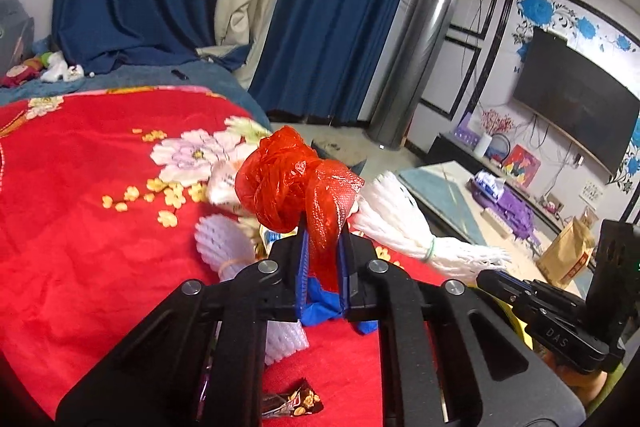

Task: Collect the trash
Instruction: 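Grasp the red plastic bag with the left gripper while the right grasps the white foam net, then carry the red bag and white foam net with both grippers over the bin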

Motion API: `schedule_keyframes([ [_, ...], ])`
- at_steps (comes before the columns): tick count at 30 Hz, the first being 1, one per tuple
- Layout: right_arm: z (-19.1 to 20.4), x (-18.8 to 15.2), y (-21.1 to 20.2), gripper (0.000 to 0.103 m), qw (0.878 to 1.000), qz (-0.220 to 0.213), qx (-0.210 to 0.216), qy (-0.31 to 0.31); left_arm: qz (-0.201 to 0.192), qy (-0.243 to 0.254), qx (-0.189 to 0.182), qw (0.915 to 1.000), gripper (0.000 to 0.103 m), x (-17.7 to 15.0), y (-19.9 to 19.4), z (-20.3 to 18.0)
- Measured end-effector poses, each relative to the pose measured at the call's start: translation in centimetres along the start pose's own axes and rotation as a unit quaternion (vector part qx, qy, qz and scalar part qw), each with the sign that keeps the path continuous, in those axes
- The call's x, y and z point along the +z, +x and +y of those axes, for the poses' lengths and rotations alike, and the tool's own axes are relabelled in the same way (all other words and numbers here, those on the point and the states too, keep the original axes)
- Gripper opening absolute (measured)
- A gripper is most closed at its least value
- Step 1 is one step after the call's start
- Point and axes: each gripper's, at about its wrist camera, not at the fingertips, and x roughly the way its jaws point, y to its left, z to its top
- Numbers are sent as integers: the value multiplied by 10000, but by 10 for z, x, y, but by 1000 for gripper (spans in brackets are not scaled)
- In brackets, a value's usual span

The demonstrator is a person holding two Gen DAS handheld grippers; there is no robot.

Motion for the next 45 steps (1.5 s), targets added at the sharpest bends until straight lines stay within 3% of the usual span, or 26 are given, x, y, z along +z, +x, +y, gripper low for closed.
schedule_keyframes([
  [8, -20, 6, -31, 7, 9988, -325, -315, 168, -95, 171, -297, 9994, 6, 3, -12, -18],
  [23, -56, 2, -72, 7, 9929, -655, -892, 445, 82, 709, -844, 9939, 6, -15, -10, -66],
  [45, -111, -36, -111, 7, 9780, -682, -1740, 923, 526, 1481, -1425, 9772, 6, -59, 4, -128],
])
